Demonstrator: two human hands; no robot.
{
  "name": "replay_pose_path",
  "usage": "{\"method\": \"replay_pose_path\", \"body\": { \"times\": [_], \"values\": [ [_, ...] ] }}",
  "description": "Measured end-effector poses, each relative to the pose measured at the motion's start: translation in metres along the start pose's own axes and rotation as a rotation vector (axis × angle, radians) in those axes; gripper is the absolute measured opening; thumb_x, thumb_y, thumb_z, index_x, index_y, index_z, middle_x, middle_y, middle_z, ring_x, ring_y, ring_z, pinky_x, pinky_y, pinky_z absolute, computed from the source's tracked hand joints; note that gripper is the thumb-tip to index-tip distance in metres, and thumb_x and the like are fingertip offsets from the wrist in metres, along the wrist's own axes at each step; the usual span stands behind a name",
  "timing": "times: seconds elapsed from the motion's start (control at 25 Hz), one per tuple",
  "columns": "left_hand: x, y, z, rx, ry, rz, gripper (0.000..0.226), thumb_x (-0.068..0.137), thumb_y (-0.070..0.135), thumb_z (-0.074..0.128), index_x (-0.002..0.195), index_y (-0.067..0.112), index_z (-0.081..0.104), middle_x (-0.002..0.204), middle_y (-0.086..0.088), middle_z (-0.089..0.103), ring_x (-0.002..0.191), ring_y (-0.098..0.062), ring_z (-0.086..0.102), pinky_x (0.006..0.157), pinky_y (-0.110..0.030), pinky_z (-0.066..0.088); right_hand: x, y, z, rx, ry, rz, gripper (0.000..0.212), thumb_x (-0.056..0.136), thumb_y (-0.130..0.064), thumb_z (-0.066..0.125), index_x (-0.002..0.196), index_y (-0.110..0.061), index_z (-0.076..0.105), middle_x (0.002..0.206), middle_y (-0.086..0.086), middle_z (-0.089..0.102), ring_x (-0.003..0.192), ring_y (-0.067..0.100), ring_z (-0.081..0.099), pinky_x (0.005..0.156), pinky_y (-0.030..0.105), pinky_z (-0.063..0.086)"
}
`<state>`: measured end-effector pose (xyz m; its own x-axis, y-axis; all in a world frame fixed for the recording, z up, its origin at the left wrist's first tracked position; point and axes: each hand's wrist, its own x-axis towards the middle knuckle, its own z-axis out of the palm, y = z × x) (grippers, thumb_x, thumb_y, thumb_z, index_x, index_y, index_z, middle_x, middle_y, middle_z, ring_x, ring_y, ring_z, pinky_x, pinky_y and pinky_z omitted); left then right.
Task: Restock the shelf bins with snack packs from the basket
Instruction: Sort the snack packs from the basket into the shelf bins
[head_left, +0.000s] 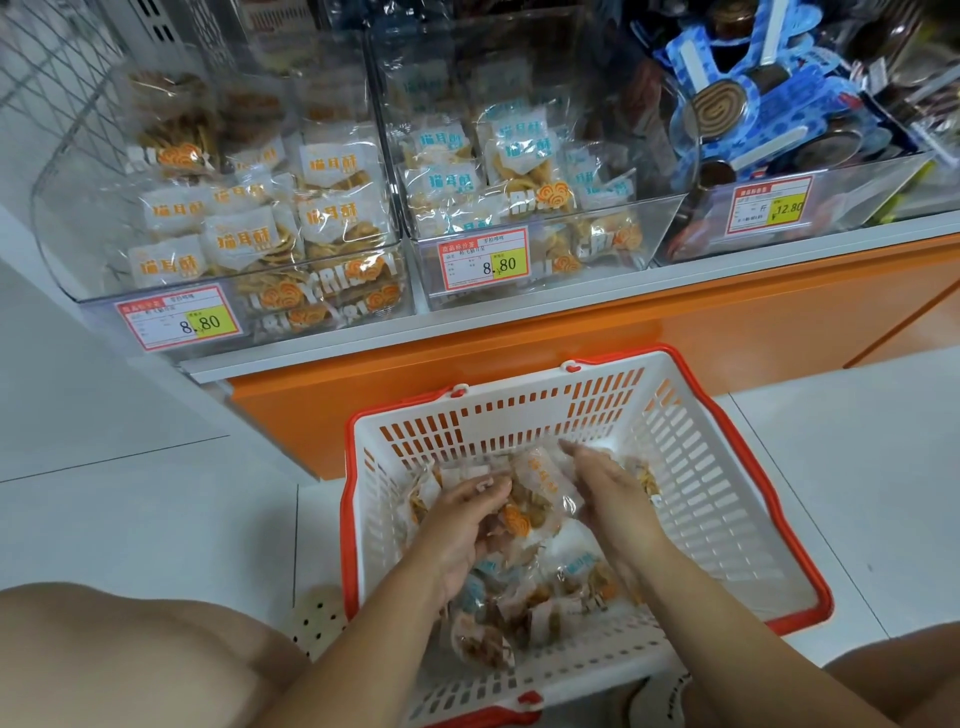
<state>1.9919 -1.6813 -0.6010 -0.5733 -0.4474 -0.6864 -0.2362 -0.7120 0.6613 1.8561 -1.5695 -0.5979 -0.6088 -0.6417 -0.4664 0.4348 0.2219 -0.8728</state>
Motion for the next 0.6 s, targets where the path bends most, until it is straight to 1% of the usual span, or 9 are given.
{"method": "replay_pose_path", "body": {
  "times": [0.04,0.08,0.12,0.16,0.24,0.32,0.4,0.52,0.6],
  "values": [
    [-0.001,0.001,0.002,-0.033,0.010,0.011,0.023,0.089,0.019,0.067,0.111,0.012,0.068,0.103,-0.014,0.074,0.091,-0.024,0.070,0.083,-0.038,0.058,-0.002,-0.004,0.001,0.077,-0.029,0.035,0.028,0.103,-0.032,0.042,0.106,-0.019,0.066,0.081,-0.001,0.076,0.076,0.015,0.072,0.078,0.034,0.054],
    [-0.002,0.002,0.003,-0.067,0.017,0.023,0.022,0.090,0.017,0.066,0.111,0.011,0.068,0.102,-0.013,0.074,0.089,-0.024,0.071,0.079,-0.036,0.060,-0.003,-0.006,0.001,0.131,-0.057,0.062,0.031,0.103,-0.033,0.040,0.103,-0.015,0.065,0.072,-0.001,0.074,0.067,0.013,0.070,0.074,0.033,0.054],
    [-0.002,0.002,0.004,-0.090,0.019,0.033,0.022,0.091,0.016,0.066,0.112,0.009,0.068,0.102,-0.014,0.074,0.088,-0.024,0.071,0.074,-0.034,0.060,-0.005,-0.008,0.001,0.141,-0.085,0.066,0.029,0.102,-0.032,0.045,0.100,-0.013,0.066,0.067,0.000,0.071,0.062,0.012,0.068,0.071,0.032,0.053],
    [-0.004,0.003,0.005,-0.098,0.017,0.040,0.022,0.091,0.015,0.065,0.112,0.008,0.067,0.102,-0.015,0.074,0.087,-0.024,0.071,0.072,-0.033,0.060,-0.005,-0.008,0.002,0.116,-0.112,0.045,0.023,0.097,-0.029,0.052,0.097,-0.011,0.068,0.067,0.002,0.070,0.062,0.013,0.067,0.070,0.031,0.053],
    [-0.008,0.003,0.008,-0.097,0.012,0.044,0.022,0.092,0.013,0.064,0.113,0.007,0.066,0.102,-0.015,0.074,0.088,-0.026,0.072,0.073,-0.033,0.060,-0.007,-0.006,0.002,0.060,-0.102,-0.007,0.017,0.090,-0.022,0.063,0.093,-0.008,0.071,0.077,0.006,0.073,0.074,0.020,0.069,0.073,0.032,0.056],
    [-0.010,0.002,0.011,-0.101,0.002,0.038,0.021,0.093,0.011,0.063,0.113,0.007,0.065,0.103,-0.016,0.074,0.091,-0.028,0.072,0.076,-0.035,0.060,-0.007,-0.003,0.000,0.035,-0.071,-0.023,0.020,0.091,-0.018,0.063,0.102,-0.005,0.073,0.092,0.009,0.075,0.088,0.027,0.071,0.080,0.036,0.057],
    [-0.013,0.001,0.012,-0.108,-0.007,0.039,0.022,0.093,0.009,0.062,0.114,0.006,0.064,0.104,-0.017,0.073,0.092,-0.029,0.072,0.074,-0.035,0.060,-0.007,-0.003,0.000,0.038,-0.059,-0.014,0.024,0.092,-0.019,0.063,0.108,-0.005,0.072,0.103,0.012,0.074,0.097,0.029,0.070,0.086,0.041,0.056],
    [-0.016,0.003,0.016,-0.129,0.001,0.054,0.024,0.092,0.008,0.062,0.116,0.003,0.062,0.104,-0.018,0.073,0.093,-0.030,0.072,0.070,-0.035,0.060,-0.010,-0.006,-0.001,0.070,-0.053,0.009,0.026,0.089,-0.025,0.064,0.107,-0.009,0.074,0.108,0.018,0.071,0.094,0.027,0.069,0.083,0.037,0.055],
    [-0.020,0.013,0.022,-0.120,0.021,0.094,0.022,0.092,0.007,0.062,0.113,0.002,0.062,0.102,-0.017,0.074,0.093,-0.032,0.072,0.073,-0.037,0.060,-0.014,-0.014,0.003,0.054,-0.124,-0.007,0.028,0.086,-0.027,0.066,0.111,-0.014,0.073,0.110,0.017,0.071,0.095,0.030,0.068,0.084,0.042,0.053]
  ]
}}
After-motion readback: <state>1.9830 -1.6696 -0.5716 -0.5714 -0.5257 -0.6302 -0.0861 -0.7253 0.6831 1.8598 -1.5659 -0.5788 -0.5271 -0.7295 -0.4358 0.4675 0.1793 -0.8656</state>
